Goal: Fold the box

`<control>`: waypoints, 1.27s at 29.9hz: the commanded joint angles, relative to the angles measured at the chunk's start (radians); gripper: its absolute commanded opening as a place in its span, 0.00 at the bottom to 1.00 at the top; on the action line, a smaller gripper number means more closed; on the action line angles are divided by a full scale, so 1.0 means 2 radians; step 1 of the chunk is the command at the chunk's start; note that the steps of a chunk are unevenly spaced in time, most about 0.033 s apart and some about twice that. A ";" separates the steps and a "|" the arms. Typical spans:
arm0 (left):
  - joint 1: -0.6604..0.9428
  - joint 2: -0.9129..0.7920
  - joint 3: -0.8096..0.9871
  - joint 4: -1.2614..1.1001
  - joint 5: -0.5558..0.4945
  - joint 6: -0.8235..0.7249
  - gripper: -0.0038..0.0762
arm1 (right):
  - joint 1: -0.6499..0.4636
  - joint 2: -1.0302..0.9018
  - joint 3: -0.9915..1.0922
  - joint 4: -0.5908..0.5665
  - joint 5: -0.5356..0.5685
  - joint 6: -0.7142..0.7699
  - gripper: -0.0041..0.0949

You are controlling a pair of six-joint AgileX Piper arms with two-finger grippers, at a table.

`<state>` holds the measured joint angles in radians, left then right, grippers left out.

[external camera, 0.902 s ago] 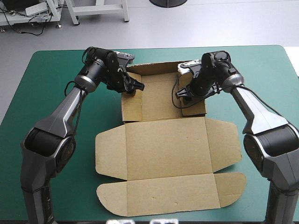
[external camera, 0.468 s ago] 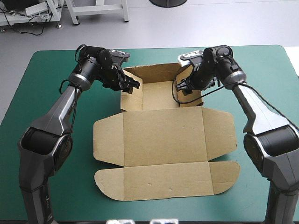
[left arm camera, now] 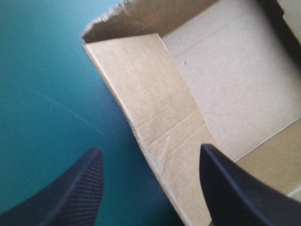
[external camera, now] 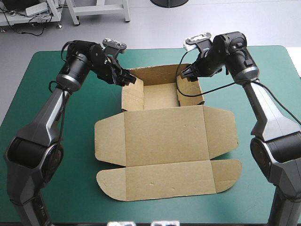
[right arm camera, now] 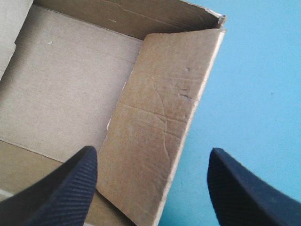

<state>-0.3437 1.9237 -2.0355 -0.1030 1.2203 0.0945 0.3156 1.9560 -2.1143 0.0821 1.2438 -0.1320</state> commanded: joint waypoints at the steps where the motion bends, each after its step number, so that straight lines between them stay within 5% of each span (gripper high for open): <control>1: 0.000 -0.074 -0.018 0.006 -0.014 0.010 0.59 | -0.003 -0.045 -0.018 -0.011 0.003 -0.012 0.66; 5: 0.000 -0.123 -0.018 0.016 0.032 0.044 0.59 | -0.003 -0.055 -0.017 -0.005 0.003 -0.026 0.66; 14: 0.000 -0.290 0.085 0.099 0.030 0.045 0.59 | -0.003 -0.057 -0.017 -0.005 0.003 -0.039 0.66; 29: 0.000 -0.623 0.464 0.222 0.026 -0.070 0.59 | -0.003 0.007 -0.016 -0.013 0.003 -0.015 0.66; 38: 0.000 -0.684 0.514 0.224 0.030 -0.093 0.59 | -0.003 0.079 -0.016 -0.014 -0.007 -0.002 0.66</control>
<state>-0.3437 0.5529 -0.9894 0.3240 1.2489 -0.0759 0.3146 2.1475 -2.1161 0.0552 1.2418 -0.1445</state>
